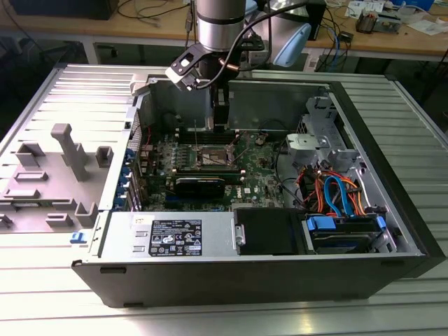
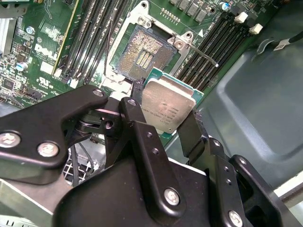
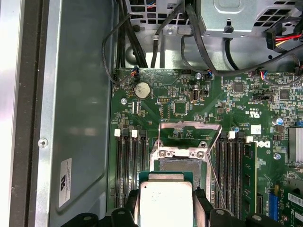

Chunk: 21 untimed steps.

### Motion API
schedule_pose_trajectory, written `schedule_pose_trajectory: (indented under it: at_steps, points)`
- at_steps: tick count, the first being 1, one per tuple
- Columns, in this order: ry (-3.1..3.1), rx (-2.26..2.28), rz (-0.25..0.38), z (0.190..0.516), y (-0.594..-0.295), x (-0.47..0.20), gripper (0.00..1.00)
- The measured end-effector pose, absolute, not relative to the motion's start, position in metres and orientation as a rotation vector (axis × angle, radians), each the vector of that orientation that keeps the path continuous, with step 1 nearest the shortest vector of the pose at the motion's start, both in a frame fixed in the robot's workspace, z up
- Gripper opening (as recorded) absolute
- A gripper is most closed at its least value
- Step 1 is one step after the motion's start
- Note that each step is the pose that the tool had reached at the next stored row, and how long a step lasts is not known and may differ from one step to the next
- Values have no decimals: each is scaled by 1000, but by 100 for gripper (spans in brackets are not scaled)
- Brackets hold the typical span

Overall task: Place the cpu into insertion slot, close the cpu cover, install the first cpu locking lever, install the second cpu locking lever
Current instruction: 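Place the cpu into insertion slot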

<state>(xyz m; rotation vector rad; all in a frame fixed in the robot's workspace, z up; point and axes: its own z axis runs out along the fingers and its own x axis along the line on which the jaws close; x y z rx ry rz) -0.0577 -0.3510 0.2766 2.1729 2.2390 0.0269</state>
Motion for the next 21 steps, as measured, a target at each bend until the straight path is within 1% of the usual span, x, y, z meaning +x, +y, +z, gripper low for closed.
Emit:
schedule_pose_trajectory:
  at_steps: [21]
  points:
    - [2239, 2173, 26, 276, -351, -58, 55]
